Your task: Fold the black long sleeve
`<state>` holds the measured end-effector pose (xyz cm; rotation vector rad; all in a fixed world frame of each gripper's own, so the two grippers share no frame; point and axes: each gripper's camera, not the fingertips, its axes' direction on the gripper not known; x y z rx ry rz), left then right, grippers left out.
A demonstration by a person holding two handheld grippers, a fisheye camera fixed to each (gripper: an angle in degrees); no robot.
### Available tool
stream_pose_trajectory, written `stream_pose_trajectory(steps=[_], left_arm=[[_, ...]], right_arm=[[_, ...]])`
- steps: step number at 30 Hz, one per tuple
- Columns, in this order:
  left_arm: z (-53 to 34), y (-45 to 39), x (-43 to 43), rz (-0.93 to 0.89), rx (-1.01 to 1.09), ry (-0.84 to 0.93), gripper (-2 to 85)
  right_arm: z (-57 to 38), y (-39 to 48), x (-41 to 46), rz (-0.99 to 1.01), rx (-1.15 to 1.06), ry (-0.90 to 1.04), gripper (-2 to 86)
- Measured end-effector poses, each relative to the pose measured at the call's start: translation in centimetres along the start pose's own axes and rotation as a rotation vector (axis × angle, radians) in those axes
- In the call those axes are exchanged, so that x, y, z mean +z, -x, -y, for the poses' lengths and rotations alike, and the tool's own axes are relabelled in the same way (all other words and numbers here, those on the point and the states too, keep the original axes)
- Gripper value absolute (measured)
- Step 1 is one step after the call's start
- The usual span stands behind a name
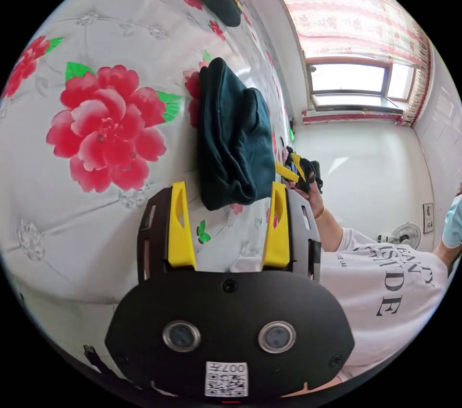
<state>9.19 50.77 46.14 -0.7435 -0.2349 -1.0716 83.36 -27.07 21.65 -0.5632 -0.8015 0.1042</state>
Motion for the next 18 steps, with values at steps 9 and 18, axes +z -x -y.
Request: stream_pose_trajectory(steps=[9,18], left_arm=[[4.1,0.2,2.4,0.013,0.032,0.182,10.1],[-1.0,-5.6,-2.2,0.023,0.131,0.079,8.5]], right_arm=[[0.5,-3.0,3.0,0.031,0.116,0.024,9.6],[-4.5,2.5,-0.3,0.053,-0.053,0.048,4.4]])
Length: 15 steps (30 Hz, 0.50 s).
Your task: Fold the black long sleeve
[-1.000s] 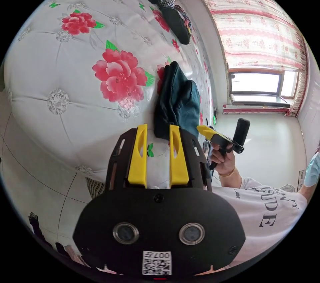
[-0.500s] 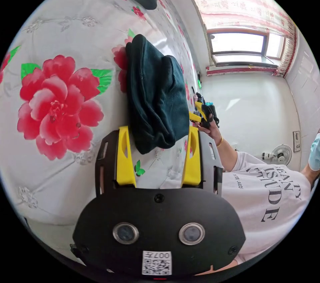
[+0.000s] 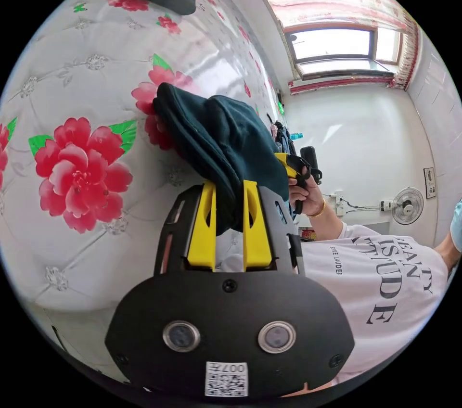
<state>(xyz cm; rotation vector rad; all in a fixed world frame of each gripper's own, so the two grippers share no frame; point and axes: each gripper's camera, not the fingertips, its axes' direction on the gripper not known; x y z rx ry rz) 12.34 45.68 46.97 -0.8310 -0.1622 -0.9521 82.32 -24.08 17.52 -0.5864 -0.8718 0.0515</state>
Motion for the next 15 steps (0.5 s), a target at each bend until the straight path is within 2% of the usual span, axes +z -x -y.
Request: stream_pose_trajectory(steps=[7,15], left_arm=[[-6.7,-4.3,-2.6,0.091,-0.065,-0.090,8.3],[-6.4,-4.0,-9.4,0.151,-0.046,-0.206,8.1]], right_arm=[[-2.2,1.7,0.8,0.030,-0.087,0.125,2.6],[2.8,7.1,7.3,0.012,-0.184,0.212,2.1]])
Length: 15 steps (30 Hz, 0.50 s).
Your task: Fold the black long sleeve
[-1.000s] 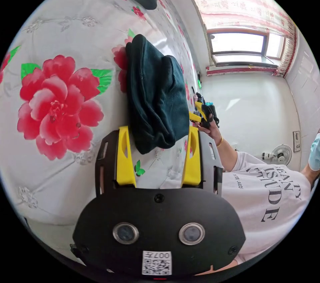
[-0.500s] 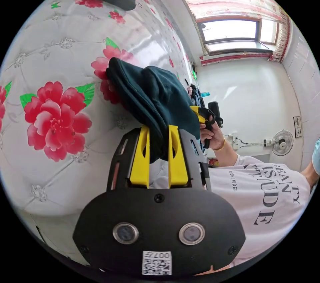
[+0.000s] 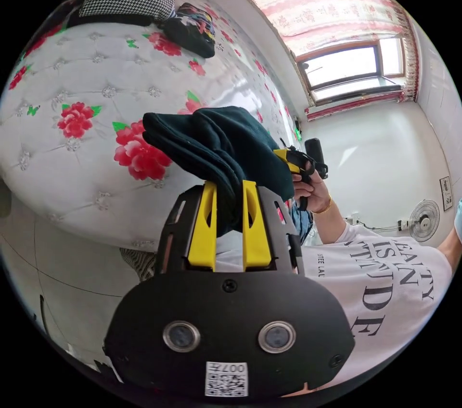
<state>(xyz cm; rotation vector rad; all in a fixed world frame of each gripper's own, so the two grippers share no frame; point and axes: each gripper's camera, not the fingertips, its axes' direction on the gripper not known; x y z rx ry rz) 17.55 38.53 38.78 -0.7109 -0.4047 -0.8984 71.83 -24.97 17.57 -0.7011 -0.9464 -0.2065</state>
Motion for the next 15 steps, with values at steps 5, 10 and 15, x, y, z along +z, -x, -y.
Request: stream_pose_trajectory(steps=[5,10,15], left_arm=[[6.8,2.8,-5.8,-0.036,0.047,-0.125,8.0],[18.7,4.3,-14.6,0.000,0.180,-0.292,8.0],[30.4,6.1,-20.1,0.139,0.206,-0.401,8.7]], right_arm=[[10.5,6.1,3.3,-0.040,-0.122,0.010,2.4],[23.7,14.7,6.6,-0.080,-0.283,-0.014,3.1],[37.3,22.6,10.5,-0.161,-0.425,-0.073,4.5]])
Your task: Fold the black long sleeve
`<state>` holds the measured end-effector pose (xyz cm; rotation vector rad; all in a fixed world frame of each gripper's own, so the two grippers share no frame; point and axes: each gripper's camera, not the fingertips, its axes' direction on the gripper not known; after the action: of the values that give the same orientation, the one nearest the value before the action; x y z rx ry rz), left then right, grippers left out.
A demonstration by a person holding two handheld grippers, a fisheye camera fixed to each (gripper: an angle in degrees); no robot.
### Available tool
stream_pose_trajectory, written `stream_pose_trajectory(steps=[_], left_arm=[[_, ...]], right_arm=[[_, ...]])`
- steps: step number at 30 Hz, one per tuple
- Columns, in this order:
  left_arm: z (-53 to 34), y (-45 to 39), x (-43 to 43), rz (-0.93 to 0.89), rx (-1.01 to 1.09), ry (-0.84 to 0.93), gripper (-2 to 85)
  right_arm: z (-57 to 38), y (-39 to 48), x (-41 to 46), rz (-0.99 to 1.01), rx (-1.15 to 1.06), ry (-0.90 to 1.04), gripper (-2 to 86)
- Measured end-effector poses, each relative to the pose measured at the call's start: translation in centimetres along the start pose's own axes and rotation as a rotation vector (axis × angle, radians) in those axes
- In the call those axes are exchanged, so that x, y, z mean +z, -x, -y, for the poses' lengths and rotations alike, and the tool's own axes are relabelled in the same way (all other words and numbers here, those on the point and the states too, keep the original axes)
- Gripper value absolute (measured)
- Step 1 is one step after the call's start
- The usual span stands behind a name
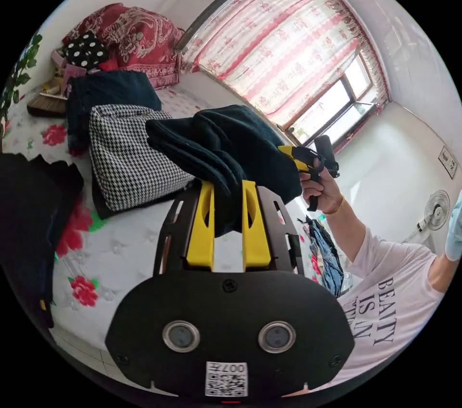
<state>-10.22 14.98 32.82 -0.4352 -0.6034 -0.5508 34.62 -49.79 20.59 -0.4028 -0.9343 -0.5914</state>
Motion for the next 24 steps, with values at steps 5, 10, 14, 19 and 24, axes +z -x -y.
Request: stream_pose_trajectory(steps=[5,10,14,19,24], left_arm=[[1.0,7.9,5.2,0.265,-0.195,0.153,11.0],[-9.5,8.2,9.4,0.325,-0.130,0.281,11.0],[-16.9,4.7,12.4,0.317,-0.046,0.436,10.7],[-23.7,-4.7,18.2,0.165,0.205,0.711,11.0],[-28.4,-13.5,23.6,0.078,0.504,0.905,10.2]], right_arm=[[6.0,-6.9,6.9,-0.187,0.143,0.026,6.6],[-4.1,-12.6,10.7,-0.250,0.201,0.132,7.2],[-18.9,-14.1,10.2,-0.449,0.294,0.282,7.0],[-33.7,-10.3,8.7,-0.630,0.376,0.567,6.6],[-41.0,-6.3,10.7,-0.642,0.402,0.737,6.9]])
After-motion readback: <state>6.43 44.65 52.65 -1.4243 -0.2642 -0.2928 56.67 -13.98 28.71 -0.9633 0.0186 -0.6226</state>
